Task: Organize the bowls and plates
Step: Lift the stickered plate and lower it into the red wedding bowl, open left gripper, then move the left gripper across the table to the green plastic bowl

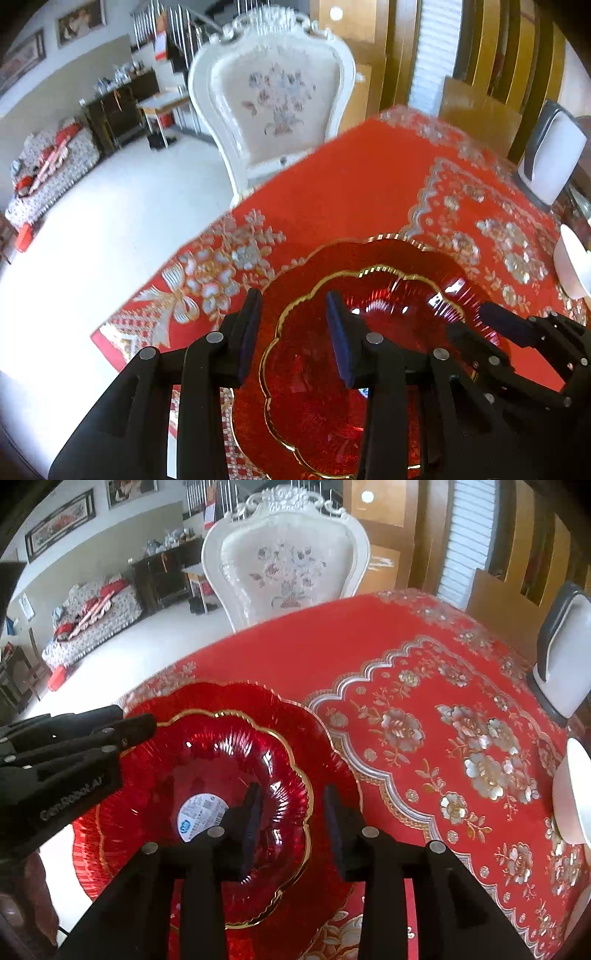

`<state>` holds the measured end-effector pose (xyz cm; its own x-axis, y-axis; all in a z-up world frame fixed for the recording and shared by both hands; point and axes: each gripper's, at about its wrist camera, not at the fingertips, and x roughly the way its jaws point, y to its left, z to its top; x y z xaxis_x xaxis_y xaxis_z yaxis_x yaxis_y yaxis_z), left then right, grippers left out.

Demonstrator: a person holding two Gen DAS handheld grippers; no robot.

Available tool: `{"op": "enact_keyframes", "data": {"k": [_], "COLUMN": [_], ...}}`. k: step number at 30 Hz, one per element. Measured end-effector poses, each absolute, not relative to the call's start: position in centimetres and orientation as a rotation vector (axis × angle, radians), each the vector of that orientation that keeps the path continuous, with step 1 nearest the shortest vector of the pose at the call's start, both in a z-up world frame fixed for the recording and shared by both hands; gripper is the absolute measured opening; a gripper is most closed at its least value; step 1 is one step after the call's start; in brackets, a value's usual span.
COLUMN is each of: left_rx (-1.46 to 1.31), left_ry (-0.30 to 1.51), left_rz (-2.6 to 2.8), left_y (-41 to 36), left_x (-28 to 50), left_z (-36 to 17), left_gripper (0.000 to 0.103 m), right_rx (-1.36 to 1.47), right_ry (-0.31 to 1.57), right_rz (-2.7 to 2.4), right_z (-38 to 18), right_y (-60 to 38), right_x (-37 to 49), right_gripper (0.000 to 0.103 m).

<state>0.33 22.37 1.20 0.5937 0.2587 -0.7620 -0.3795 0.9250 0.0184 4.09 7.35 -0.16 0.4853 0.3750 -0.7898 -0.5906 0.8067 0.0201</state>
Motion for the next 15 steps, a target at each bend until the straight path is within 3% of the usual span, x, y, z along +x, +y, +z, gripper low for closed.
{"op": "enact_keyframes", "data": {"k": [6,7,9,10,15], "left_rx": [-0.113,-0.119,-0.137,-0.139,-0.102], "left_ry": [0.688,0.668,0.630,0.615,0.543], "left_rz": [0.401,0.391,0.378,0.371,0.312], "left_y": [19.3,18.8,17.4,16.7,12.2], "left_x": [-2.0,-2.3,-2.7,-2.8,-3.2], "left_z": [4.5,4.9,5.7,6.0,7.4], "left_gripper": [0.037,0.040,0.059,0.062,0.062], "right_rx": [-0.202,-0.188,-0.168,-0.161,-0.106], "right_ry": [0.796,0.771,0.718,0.693,0.586], "right_rz": [0.596,0.589,0.571,0.551,0.447], "right_z": [2.6,3.2,4.4,5.1,7.4], "right_y": [5.0,4.3,2.6,1.8,-2.7], "right_x": [2.8,2.4,1.5,1.2,-0.1], "right_gripper": [0.035,0.038,0.046,0.048,0.055]}}
